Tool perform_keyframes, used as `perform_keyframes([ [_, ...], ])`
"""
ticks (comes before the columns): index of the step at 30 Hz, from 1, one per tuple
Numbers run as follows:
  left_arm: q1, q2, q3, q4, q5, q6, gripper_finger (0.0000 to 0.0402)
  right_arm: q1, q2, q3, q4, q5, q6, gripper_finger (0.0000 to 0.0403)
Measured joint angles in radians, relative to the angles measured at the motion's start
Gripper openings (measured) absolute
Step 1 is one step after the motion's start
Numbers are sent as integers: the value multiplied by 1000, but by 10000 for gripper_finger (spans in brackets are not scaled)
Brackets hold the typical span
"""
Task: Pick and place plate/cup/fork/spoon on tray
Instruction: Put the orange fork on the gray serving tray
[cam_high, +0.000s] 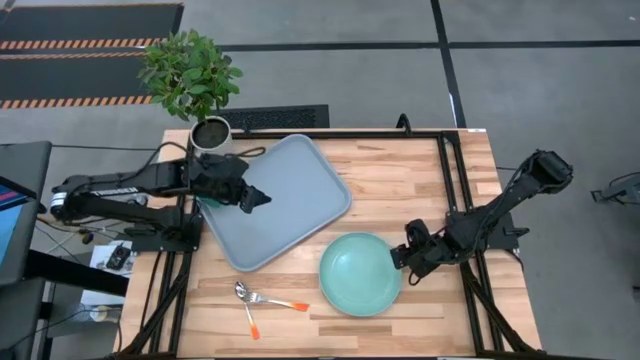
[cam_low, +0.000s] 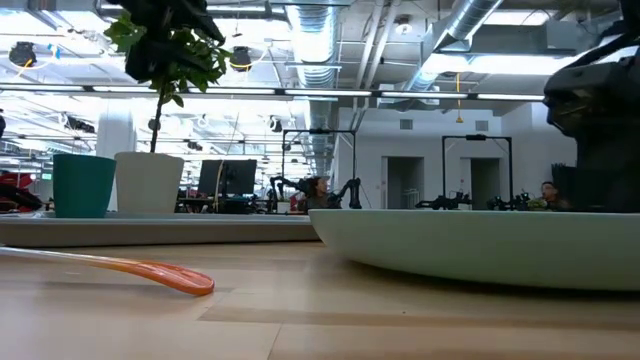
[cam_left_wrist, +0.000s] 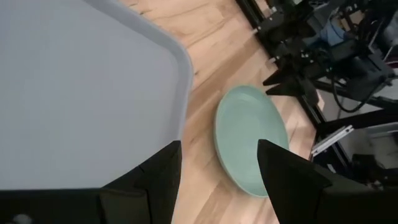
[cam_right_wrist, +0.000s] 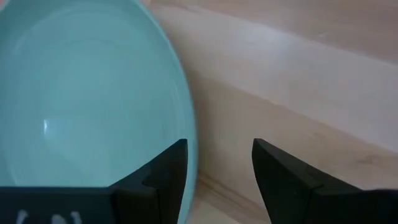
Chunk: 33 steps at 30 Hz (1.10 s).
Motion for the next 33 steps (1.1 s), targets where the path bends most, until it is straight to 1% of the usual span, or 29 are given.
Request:
perform_keyframes([
  [4, -35, 13, -31, 27, -37, -33, 197, -1, 0, 0, -13, 1, -10, 205],
  [9, -65, 36, -66, 68, -42, -65, 197, 0, 5, 0, -8, 0, -12, 205],
  [11, -72, 51, -66, 96, -44, -66, 197, 0, 23, 0, 4, 0, -12, 205],
  [18, -74, 66, -69, 92, -66, -67, 197, -1, 120, 1, 131, -4, -56, 204],
  [24, -74, 66, -69, 97, -65, -64, 197, -1, 138, 1, 144, -3, -57, 192],
  [26, -74, 65, -69, 112, -39, -42, 197, -1, 136, 1, 140, -3, -57, 190],
  [27, -74, 61, -69, 120, -6, -22, 197, -1, 135, 1, 140, -3, -62, 189],
  [29, -75, 52, -63, 125, 92, 30, 197, -1, 135, 1, 141, -3, -64, 191],
  [31, -97, 48, -40, 71, 180, 95, 197, -1, 135, 1, 141, -4, -64, 197],
  [32, -119, 48, -28, 40, 199, 120, 197, -1, 134, 1, 141, -4, -64, 202],
  [33, -148, 49, -19, 7, 195, 142, 197, -1, 134, 1, 141, -4, -64, 208],
])
